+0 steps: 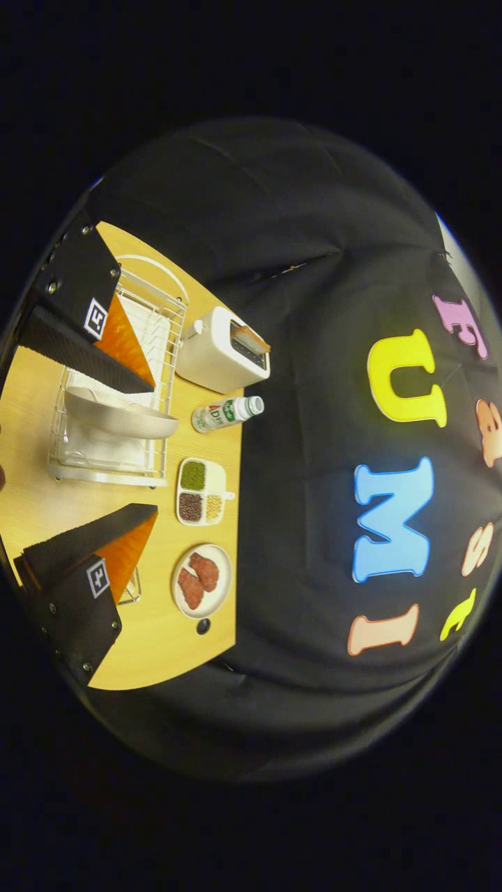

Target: Take the plate from the dish rack, then take the spoon from the basket and place it into the plate.

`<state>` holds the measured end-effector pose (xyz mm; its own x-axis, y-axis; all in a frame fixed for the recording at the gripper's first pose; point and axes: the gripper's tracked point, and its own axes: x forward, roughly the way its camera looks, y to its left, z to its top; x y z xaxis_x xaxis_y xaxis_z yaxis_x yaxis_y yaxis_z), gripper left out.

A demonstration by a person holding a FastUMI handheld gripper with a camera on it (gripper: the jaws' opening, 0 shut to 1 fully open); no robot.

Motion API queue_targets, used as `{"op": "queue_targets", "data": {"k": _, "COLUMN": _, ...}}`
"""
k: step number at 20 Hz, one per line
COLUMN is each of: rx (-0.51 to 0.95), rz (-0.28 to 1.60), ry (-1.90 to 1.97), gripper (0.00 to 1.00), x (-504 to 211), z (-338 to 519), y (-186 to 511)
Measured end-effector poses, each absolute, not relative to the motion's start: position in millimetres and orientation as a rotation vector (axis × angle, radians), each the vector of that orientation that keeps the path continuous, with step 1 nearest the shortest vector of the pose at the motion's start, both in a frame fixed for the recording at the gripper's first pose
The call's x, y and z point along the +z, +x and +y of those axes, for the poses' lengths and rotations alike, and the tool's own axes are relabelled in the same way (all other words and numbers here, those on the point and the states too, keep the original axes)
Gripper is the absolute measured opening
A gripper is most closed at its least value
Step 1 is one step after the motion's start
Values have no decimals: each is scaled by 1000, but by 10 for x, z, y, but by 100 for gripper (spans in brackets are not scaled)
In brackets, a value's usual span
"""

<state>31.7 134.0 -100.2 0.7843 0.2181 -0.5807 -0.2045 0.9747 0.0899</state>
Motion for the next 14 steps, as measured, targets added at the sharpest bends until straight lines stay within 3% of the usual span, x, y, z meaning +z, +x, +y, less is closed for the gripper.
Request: {"op": "queue_targets", "data": {"k": 14, "rx": 141, "rz": 990, "ry": -20, "gripper": 98, "x": -2011, "z": 1628, "y": 638}}
